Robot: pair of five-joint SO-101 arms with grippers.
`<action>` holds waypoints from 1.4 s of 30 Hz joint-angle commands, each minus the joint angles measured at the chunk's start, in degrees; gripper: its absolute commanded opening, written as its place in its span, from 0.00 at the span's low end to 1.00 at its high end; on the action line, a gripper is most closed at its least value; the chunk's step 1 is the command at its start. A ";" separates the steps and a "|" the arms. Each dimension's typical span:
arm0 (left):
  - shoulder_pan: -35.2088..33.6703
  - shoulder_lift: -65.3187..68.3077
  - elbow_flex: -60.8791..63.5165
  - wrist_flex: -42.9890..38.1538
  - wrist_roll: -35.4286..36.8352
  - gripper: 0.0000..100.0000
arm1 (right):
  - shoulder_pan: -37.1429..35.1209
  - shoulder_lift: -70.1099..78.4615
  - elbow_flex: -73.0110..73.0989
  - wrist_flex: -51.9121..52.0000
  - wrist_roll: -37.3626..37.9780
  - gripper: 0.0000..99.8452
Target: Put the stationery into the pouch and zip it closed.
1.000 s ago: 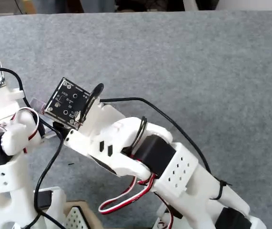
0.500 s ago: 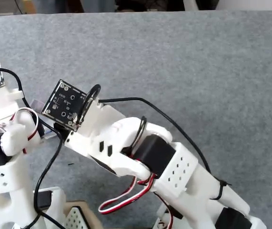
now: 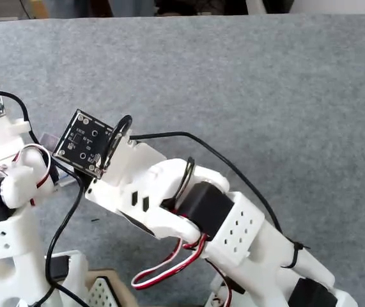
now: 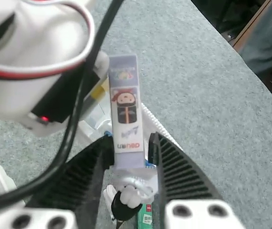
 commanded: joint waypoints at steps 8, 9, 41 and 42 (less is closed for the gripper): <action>-0.31 -0.97 -2.95 0.00 0.44 0.03 | 0.00 -2.86 -6.73 4.84 6.59 0.03; -0.31 -0.97 -2.95 0.00 0.44 0.03 | 0.00 -3.38 -7.43 5.80 7.47 0.03; 16.84 -1.05 -2.68 0.00 -6.86 0.03 | 9.32 -0.04 -31.25 36.13 20.75 0.01; 17.63 -1.05 -2.86 0.00 -6.86 0.03 | 9.14 0.75 -32.22 36.48 20.75 0.01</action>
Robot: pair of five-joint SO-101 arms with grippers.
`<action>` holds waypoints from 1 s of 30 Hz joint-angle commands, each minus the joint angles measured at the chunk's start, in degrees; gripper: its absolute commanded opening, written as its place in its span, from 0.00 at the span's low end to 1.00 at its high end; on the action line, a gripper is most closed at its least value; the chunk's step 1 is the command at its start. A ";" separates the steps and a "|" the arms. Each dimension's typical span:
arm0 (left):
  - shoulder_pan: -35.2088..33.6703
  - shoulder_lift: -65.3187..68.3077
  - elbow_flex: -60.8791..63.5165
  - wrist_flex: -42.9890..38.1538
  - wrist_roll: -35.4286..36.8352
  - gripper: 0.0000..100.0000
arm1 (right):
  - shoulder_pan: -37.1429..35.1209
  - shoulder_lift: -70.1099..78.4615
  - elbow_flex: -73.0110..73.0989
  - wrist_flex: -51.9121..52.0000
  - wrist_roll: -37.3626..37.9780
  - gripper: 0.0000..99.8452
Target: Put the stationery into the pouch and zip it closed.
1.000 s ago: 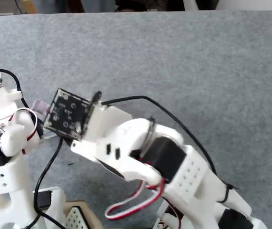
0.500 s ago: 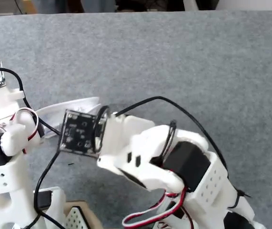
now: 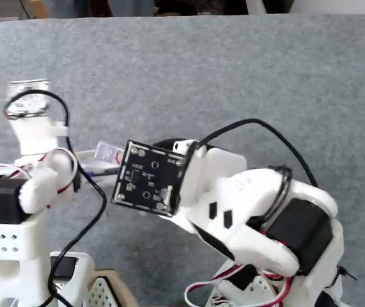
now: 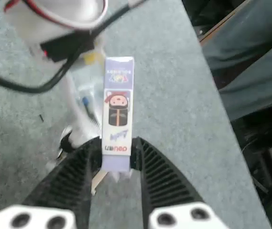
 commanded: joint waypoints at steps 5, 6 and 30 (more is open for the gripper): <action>3.56 -0.97 -3.03 0.00 -0.62 0.03 | -5.19 4.53 -6.29 -3.43 -6.07 0.01; 3.56 -0.97 -3.03 0.00 -0.62 0.03 | -6.33 4.62 -5.23 -4.66 -8.00 0.01; 2.24 -0.97 -2.95 0.00 -0.53 0.03 | -11.43 -2.15 27.65 -22.15 -11.60 0.09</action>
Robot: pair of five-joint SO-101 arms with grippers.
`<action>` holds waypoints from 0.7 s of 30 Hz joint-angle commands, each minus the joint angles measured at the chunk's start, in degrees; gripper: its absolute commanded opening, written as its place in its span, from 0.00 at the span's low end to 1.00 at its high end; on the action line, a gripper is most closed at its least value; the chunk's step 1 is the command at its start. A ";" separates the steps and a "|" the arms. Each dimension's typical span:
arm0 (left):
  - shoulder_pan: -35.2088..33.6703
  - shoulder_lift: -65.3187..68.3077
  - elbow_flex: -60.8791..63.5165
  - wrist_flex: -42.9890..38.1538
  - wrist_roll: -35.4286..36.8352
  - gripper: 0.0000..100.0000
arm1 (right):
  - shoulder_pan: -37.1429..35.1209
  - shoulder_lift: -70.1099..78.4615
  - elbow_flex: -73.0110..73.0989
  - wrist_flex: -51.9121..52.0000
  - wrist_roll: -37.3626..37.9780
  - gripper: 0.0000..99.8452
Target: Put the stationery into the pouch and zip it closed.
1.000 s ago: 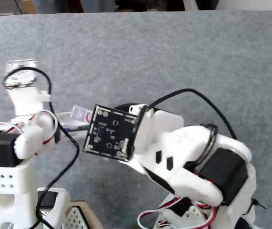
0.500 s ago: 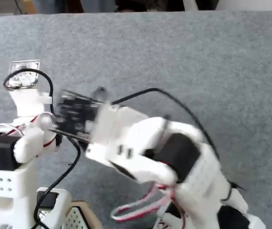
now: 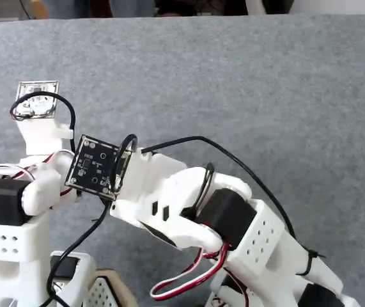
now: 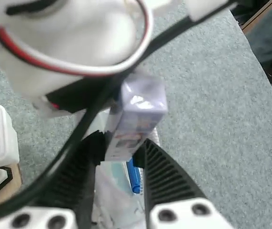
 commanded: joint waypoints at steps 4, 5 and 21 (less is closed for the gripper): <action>0.13 -0.62 -3.03 0.00 -0.35 0.03 | -2.64 -0.22 -3.65 5.10 0.00 0.14; 0.13 -0.62 -3.03 0.00 -0.35 0.03 | -2.64 -0.22 -4.70 5.45 0.00 0.14; 0.13 -0.62 -3.12 0.00 -0.35 0.03 | -2.73 -0.31 -20.70 14.86 -0.09 0.14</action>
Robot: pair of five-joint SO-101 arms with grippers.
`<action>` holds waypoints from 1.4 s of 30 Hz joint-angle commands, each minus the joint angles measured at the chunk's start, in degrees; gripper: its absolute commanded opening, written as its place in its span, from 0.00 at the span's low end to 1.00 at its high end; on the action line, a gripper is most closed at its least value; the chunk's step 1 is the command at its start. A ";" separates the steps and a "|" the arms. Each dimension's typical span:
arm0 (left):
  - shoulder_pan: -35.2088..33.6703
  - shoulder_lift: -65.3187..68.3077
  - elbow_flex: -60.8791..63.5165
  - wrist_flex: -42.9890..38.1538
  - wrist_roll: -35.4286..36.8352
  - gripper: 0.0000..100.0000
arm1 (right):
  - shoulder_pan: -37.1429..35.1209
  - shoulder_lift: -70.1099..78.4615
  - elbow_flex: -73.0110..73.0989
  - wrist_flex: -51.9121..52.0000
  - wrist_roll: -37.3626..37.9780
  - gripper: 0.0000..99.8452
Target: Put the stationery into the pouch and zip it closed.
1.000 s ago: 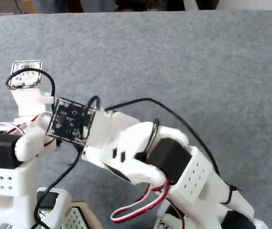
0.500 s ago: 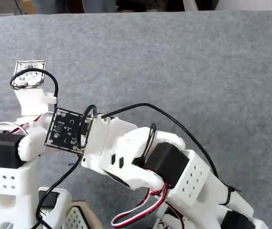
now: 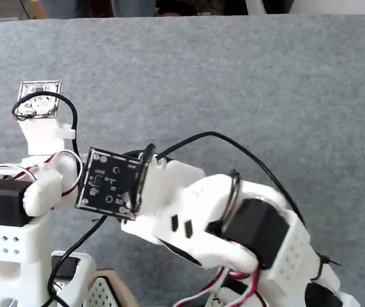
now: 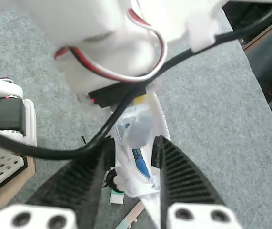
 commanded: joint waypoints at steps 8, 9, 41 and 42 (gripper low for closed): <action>-3.03 -0.62 -3.12 -0.09 -0.18 0.03 | 2.90 -2.15 -9.54 3.34 -0.35 0.14; -4.44 -0.62 -3.12 -0.09 0.53 0.03 | 4.48 -2.59 -9.45 4.04 -0.44 0.14; -13.32 -0.62 -5.41 0.00 1.58 0.03 | 24.26 22.29 39.96 -29.10 -3.96 0.14; -13.32 -0.62 -5.41 0.00 1.58 0.03 | 24.97 24.40 38.55 -29.01 -3.96 0.14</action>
